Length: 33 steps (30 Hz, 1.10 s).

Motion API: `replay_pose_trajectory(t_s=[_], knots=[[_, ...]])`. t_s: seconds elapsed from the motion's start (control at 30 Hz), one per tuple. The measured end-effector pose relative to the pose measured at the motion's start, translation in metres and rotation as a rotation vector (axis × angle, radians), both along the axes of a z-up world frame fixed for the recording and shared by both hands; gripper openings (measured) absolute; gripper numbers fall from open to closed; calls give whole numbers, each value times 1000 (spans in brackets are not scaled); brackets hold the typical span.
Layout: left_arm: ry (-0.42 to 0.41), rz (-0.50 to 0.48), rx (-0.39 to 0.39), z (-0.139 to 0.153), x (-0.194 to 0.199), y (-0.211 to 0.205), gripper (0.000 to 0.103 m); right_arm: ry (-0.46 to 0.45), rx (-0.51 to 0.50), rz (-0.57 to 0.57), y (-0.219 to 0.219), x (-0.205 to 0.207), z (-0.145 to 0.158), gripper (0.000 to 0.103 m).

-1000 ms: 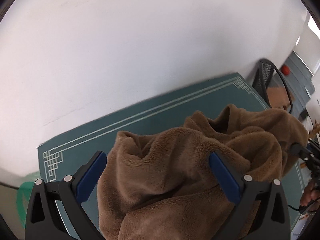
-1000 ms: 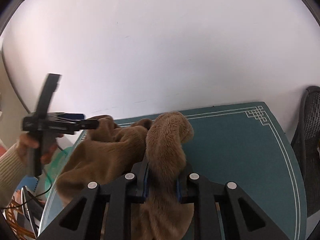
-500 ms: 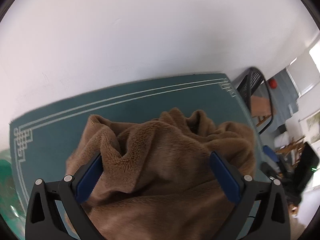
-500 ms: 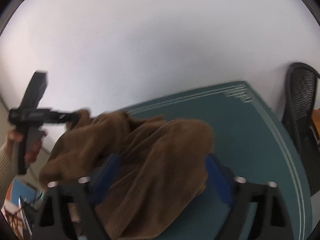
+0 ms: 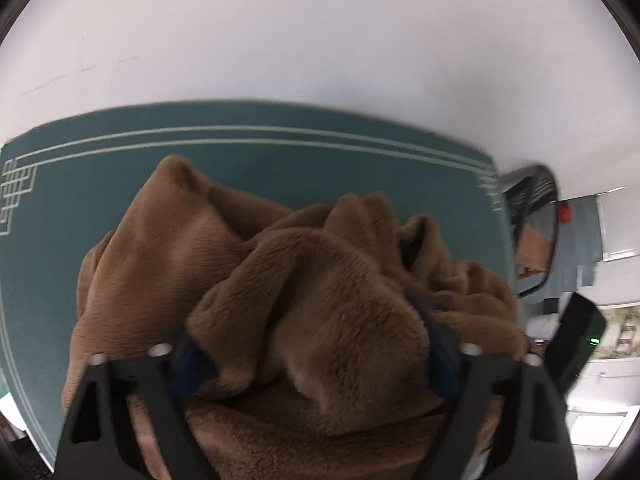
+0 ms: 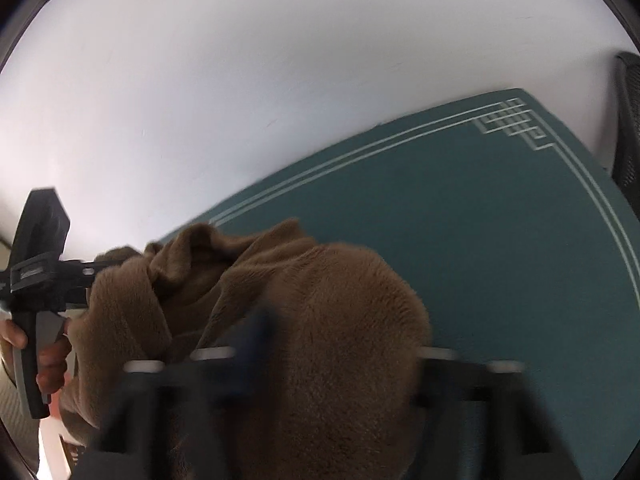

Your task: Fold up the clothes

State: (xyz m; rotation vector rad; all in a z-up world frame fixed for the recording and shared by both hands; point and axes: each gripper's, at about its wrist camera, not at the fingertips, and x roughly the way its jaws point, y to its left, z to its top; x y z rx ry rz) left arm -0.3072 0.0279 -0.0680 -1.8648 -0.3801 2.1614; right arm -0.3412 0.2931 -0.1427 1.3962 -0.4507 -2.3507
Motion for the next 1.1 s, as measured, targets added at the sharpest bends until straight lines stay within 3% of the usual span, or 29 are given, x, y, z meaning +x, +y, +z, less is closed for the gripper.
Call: replay_pose_trajectory(t_s=[0.27,0.47,0.7,0.8,0.9,1.0,1.1], knots=[[8,96,-47,17,26,-17,41,76,-138,57,-6,49,49,17],[80,154,-46,49,76,-39,28,153,-250,159,-12,102,100,16],[202,177,-55,98,182,-78,26,146,-238,322,-35,184,115,16],[216,201,-89,108,231,-100,27,92,-246,371,-39,223,105,16],[208,245,-111,104,276,-112,27,37,-223,384,-51,254,87,16],[185,299,-77,90,314,-124,27,4,-143,393,-54,286,72,16],[180,343,-87,73,342,-134,31,-17,-87,325,-42,299,62,17]])
